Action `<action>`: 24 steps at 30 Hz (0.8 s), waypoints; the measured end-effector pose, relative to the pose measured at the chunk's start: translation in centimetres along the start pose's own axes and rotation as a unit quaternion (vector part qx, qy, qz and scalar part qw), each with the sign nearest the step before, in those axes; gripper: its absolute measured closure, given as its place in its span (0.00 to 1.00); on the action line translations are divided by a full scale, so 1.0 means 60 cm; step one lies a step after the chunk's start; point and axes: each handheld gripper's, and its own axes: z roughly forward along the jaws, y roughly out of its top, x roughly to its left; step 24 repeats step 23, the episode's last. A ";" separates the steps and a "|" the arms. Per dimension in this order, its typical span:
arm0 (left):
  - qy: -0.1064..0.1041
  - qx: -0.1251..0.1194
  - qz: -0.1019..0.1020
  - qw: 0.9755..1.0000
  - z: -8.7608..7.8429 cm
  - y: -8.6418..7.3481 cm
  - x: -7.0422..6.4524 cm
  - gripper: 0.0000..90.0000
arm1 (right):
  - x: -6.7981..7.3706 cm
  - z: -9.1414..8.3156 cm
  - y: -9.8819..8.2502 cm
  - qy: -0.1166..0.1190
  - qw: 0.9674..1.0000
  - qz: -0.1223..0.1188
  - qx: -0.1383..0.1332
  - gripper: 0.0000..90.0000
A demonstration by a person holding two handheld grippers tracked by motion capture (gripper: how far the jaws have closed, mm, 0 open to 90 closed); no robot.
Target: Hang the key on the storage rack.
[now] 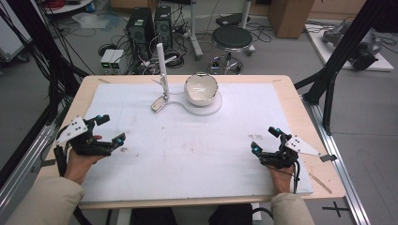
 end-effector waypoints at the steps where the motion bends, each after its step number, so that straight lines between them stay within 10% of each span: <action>1: 0.006 -0.002 0.005 1.000 -0.005 -0.008 -0.005 0.02 | 0.000 0.000 0.000 0.001 1.000 0.000 0.000 0.01; 10: 0.020 -0.028 -0.011 0.999 -0.036 -0.065 -0.024 0.02 | 0.000 0.000 0.000 0.002 1.000 0.002 0.000 0.01; 24: 0.041 -0.050 0.000 0.998 -0.047 -0.080 -0.035 0.02 | 0.000 0.000 0.000 -0.002 1.000 0.001 0.000 0.01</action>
